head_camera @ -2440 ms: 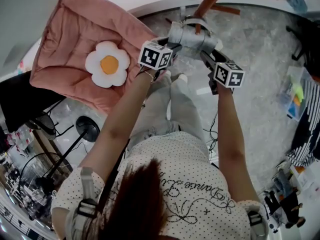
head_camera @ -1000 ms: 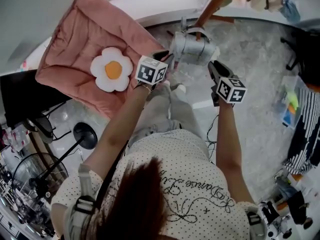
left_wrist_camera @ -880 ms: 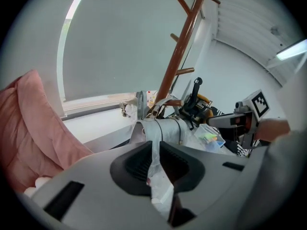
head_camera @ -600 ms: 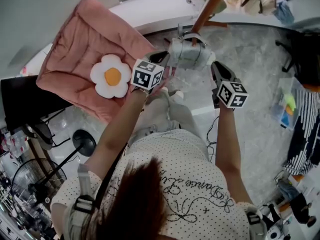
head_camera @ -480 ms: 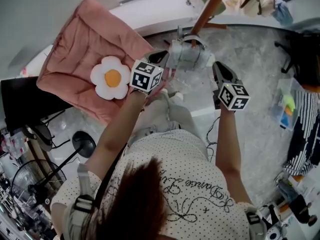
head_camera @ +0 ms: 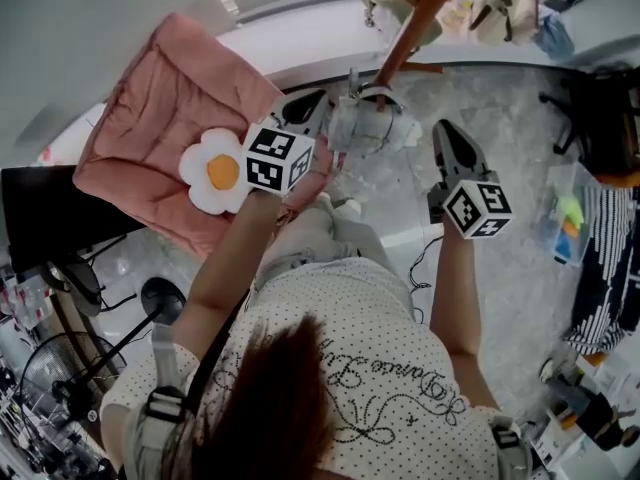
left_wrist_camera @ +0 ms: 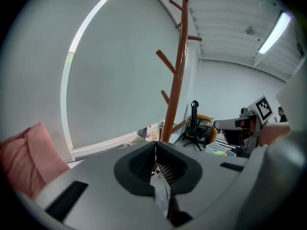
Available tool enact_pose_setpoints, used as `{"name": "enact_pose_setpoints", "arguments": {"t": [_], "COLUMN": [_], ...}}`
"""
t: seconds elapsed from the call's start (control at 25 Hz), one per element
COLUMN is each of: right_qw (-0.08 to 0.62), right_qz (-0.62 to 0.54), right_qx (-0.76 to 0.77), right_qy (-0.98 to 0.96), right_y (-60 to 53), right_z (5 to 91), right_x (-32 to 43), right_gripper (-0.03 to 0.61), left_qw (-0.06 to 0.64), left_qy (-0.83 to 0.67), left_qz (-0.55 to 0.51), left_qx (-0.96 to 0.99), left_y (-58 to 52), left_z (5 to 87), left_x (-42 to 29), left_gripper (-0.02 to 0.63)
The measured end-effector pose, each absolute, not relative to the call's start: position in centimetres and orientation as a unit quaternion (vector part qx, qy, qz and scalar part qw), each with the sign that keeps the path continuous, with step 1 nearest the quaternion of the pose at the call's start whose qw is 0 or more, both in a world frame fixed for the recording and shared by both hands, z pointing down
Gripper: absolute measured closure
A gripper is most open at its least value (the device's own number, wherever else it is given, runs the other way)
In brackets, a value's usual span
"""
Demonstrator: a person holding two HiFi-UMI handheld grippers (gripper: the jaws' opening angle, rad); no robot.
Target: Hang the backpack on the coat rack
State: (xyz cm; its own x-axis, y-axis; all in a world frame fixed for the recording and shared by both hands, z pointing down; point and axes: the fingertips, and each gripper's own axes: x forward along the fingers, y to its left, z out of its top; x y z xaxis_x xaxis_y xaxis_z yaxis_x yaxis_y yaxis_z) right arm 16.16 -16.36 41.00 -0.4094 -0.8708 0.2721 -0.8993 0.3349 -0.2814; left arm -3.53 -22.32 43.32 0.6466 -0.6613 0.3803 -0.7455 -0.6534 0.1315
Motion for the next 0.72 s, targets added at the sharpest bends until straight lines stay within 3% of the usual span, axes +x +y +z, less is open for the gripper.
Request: {"name": "enact_pose_setpoints", "arguments": {"t": [0.32,0.72], "right_qw": [-0.011,-0.013], "right_qz": [0.134,0.057], "right_qx": [0.554,0.563], "right_qy": [-0.821,-0.824], "right_y": [-17.0,-16.3], "right_z": [33.6,28.4], "right_x": [16.9,16.0], "right_gripper": [0.566,0.566], "left_qw": [0.083,0.031], "left_qy": [-0.405,-0.413], "left_qz": [0.104,0.058], "left_qx": [0.905,0.908], "left_y": [-23.2,-22.5], "left_z": [36.2,29.9], "left_x": [-3.5,-3.8], "left_gripper": [0.609,0.609]}}
